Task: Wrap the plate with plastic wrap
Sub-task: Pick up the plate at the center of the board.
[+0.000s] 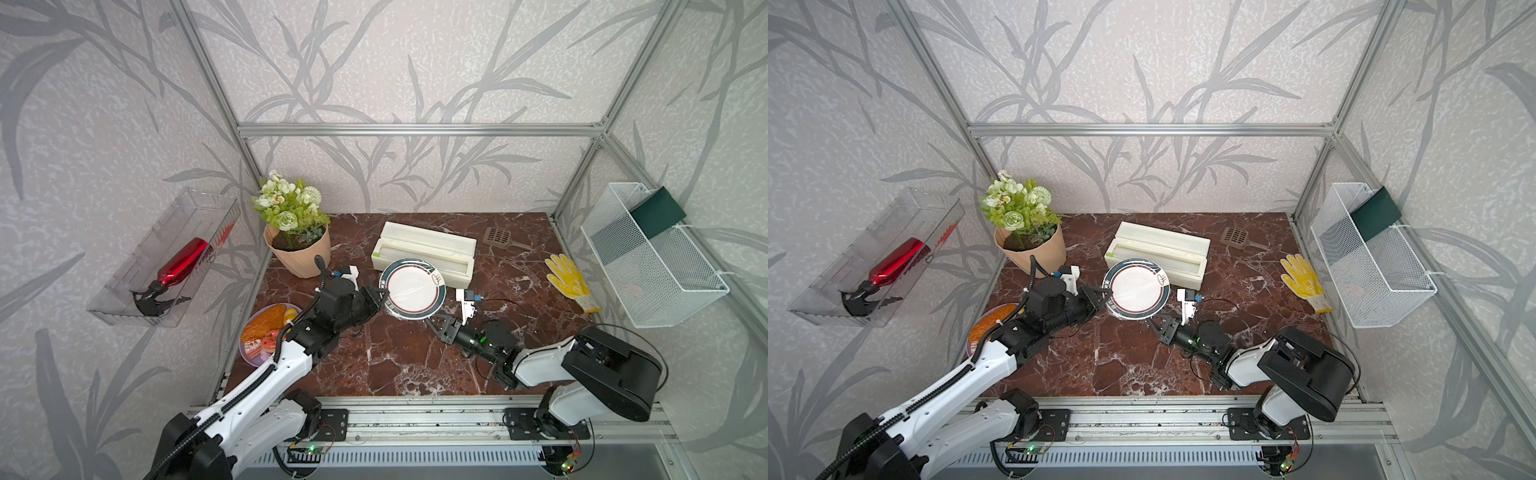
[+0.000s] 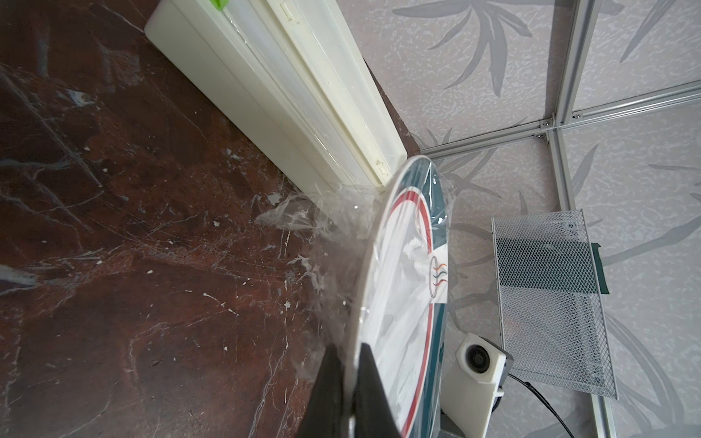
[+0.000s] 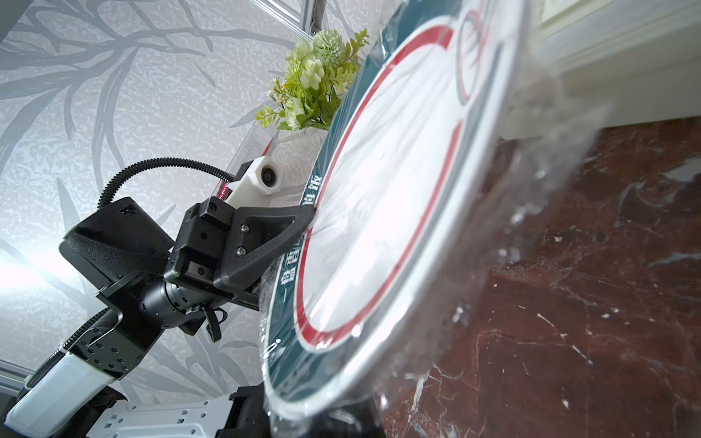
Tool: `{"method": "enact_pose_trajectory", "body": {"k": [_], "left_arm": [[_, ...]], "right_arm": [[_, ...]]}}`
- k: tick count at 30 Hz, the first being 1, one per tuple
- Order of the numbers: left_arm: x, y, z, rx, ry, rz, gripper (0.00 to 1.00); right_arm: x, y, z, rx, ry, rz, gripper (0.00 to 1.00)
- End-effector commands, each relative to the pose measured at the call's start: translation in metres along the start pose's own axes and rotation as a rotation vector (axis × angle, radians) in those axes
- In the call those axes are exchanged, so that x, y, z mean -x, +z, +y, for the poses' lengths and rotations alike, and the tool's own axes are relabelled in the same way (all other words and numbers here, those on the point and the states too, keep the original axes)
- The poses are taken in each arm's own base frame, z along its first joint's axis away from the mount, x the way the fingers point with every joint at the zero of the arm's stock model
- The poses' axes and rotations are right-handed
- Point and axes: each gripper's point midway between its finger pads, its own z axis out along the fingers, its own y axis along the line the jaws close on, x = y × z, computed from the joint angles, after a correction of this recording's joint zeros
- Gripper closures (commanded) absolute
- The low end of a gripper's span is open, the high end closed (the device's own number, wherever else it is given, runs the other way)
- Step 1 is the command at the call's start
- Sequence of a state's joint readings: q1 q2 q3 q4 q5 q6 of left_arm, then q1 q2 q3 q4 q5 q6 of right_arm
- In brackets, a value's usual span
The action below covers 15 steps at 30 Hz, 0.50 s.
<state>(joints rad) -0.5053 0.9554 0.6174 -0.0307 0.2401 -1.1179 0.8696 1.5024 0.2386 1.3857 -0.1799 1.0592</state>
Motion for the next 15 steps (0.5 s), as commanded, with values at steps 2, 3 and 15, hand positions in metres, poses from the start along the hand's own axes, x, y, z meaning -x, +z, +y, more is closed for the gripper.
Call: {"method": "enact_pose_trajectory", "body": {"k": [2, 3, 15], "left_arm": [[0.017, -0.002, -0.004, -0.012, 0.027, -0.081, 1.0], [0.016, -0.002, -0.003, -0.006, 0.032, -0.079, 1.0], [-0.012, 0.013, 0.049, 0.1, 0.003, 0.006, 1.0]], "right_arm": [[-0.006, -0.005, 0.016, 0.059, -0.002, 0.026, 0.99], [-0.006, -0.006, 0.017, 0.062, -0.002, 0.025, 0.96], [-0.014, -0.036, 0.007, 0.0, -0.039, 0.04, 0.76]]}}
